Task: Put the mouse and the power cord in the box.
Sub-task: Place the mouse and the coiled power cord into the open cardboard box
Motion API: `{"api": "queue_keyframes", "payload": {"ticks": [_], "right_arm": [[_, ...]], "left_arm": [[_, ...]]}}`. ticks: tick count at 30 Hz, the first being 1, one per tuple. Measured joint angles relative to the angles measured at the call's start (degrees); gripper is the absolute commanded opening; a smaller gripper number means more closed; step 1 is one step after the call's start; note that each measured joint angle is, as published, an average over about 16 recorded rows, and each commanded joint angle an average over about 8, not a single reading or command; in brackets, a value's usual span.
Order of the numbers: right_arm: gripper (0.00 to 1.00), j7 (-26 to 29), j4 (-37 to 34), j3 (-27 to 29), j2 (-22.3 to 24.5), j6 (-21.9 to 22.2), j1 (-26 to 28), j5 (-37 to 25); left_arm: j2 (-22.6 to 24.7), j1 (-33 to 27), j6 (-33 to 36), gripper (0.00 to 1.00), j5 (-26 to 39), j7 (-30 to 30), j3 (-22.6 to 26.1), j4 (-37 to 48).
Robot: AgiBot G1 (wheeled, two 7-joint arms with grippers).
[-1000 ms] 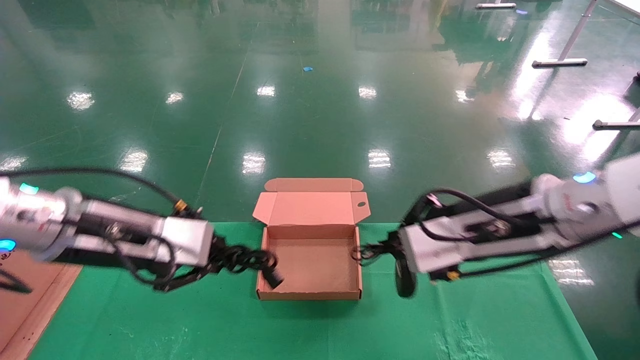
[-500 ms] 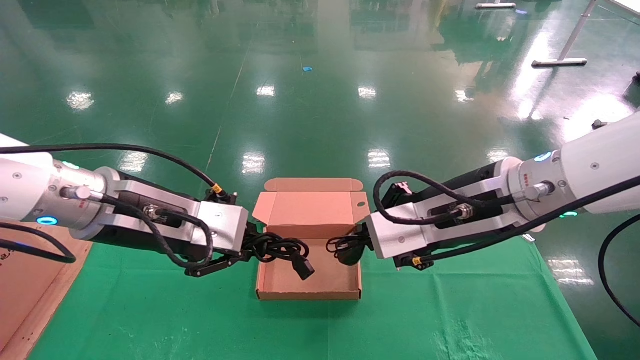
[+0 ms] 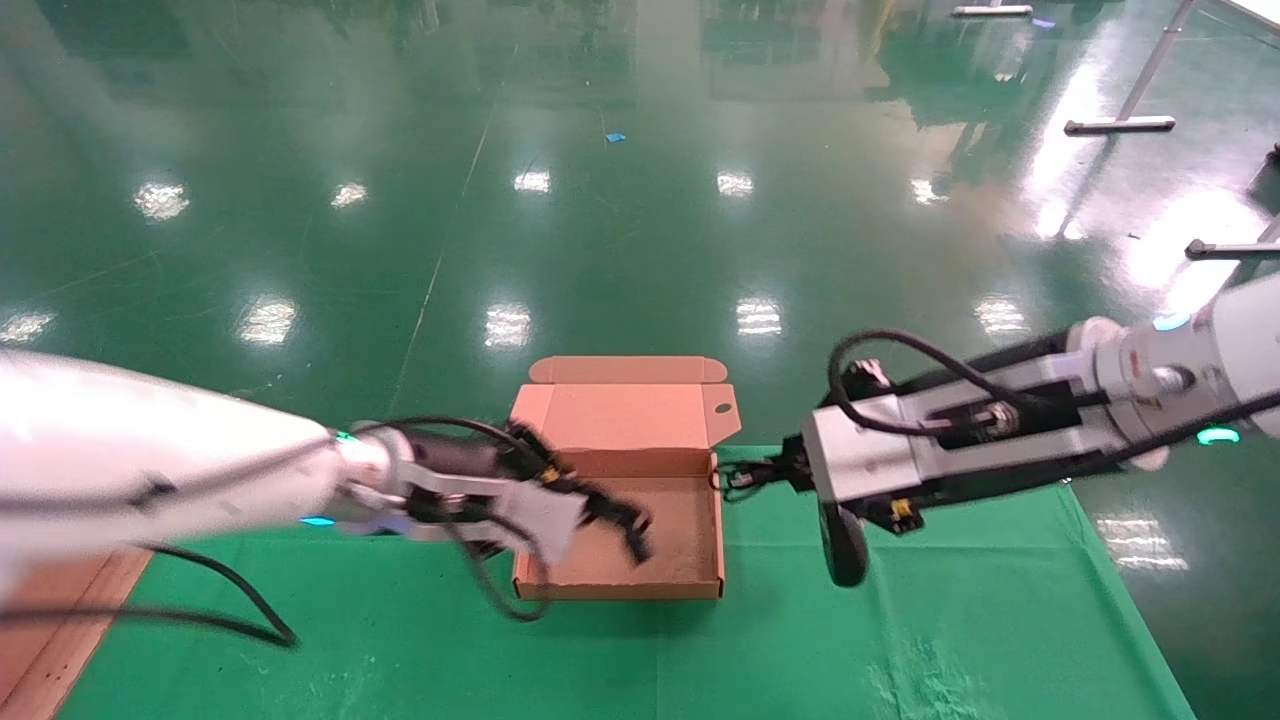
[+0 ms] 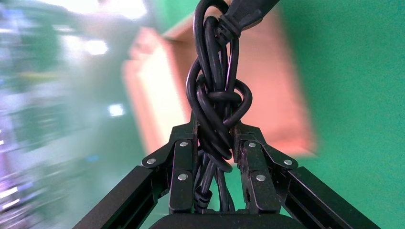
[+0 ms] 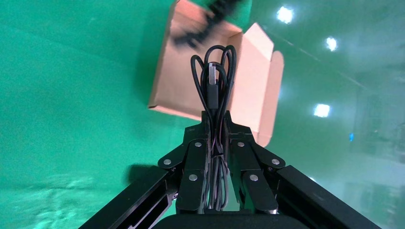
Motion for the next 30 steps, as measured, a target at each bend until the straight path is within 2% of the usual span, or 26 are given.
{"api": "queue_keyframes", "payload": {"ticks": [4,9,18,19,26,27,30], "right_arm": [[0.0,-0.82,-0.42,0.17,1.4,0.63,-1.63,0.31],[0.0,-2.27,-1.48,0.22,2.57,1.68,-3.7,0.47],[0.0,-6.48,-5.96,0.15,3.28,3.75,-6.42,0.5],[0.0,-7.06,-6.64,0.13,3.27,3.96,-6.62,0.51],[0.0,-10.94,-11.45,-0.04,2.8,5.0,-7.41,0.58],[0.0,-11.41,-12.06,-0.08,2.68,5.1,-7.47,0.59],[0.0,-12.56,-13.62,-0.22,2.28,5.32,-7.6,0.58]], "left_arm": [[3.39,5.19,-11.2,0.0,5.08,0.15,0.0,3.33],[8.2,10.06,-23.1,0.0,8.4,0.82,-0.11,10.67],[15.28,12.14,-35.05,0.01,6.12,5.59,3.35,25.78],[15.76,12.07,-35.88,0.07,5.4,6.29,4.0,27.14],[16.97,10.92,-39.4,0.94,-1.55,11.02,9.11,32.79],[16.98,10.72,-39.66,1.0,-2.66,11.68,9.84,33.21],[16.97,10.17,-40.39,1.0,-5.75,13.72,11.87,34.27]]}}
